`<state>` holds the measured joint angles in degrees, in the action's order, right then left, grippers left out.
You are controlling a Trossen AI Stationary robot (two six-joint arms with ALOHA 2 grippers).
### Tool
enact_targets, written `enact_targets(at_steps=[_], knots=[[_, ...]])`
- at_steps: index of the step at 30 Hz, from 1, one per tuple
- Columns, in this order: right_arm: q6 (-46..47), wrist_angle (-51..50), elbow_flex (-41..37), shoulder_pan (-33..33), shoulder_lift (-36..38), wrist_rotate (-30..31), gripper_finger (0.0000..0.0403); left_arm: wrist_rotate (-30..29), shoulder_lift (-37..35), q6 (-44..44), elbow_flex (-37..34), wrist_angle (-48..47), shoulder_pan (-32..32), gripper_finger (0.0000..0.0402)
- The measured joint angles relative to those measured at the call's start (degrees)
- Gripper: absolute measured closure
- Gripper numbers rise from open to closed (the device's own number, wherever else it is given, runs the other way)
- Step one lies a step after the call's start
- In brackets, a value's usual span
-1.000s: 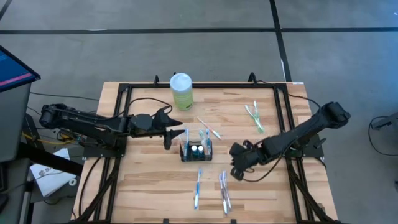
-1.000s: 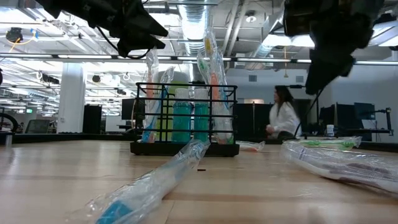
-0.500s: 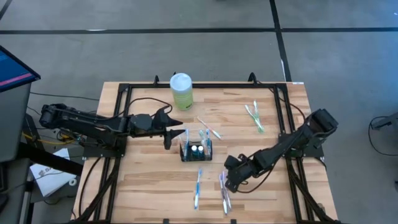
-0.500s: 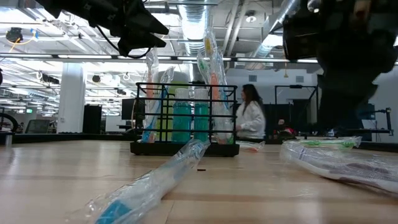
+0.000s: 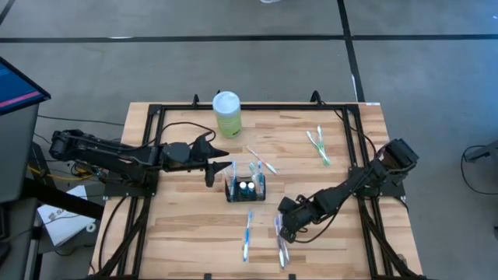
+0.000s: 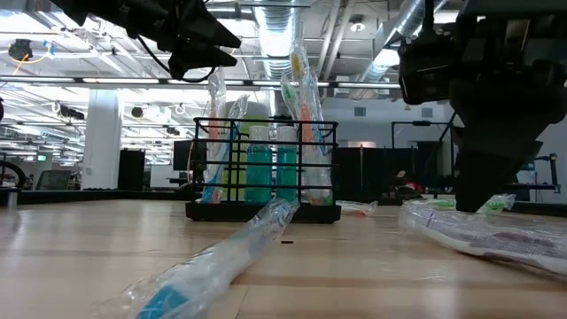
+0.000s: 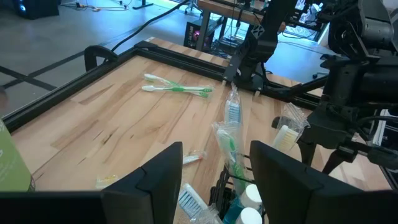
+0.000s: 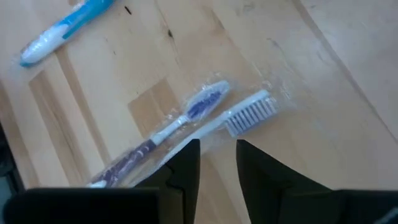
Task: Pick & Place toothbrushing station
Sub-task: Put the right purple toothbrush into the wire organizer
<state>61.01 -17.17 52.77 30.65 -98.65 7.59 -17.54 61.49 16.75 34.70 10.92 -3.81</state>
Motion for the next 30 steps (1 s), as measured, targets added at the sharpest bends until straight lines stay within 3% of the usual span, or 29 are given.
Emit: enact_targets(at_steps=[8, 13, 24, 30], knots=[[0.6, 0.3, 0.0, 0.1, 0.0, 0.3, 0.024, 0.0, 0.0, 0.0, 0.0, 0.1, 0.0, 0.0221], [1.4, 0.5, 0.0, 0.1, -0.1, 0.4, 0.0228, 0.0, 0.0, 0.0, 0.0, 0.1, 0.0, 0.0221], [1.4, 4.3, 0.0, 0.1, -4.0, -0.1, 0.0263, 0.0, 0.0, 0.0, 0.0, 0.5, 0.0, 0.0221], [1.4, 4.4, 0.0, 0.1, -4.2, 0.0, 0.031, 0.0, 0.0, 0.0, 0.0, 0.6, 0.0, 0.0221]])
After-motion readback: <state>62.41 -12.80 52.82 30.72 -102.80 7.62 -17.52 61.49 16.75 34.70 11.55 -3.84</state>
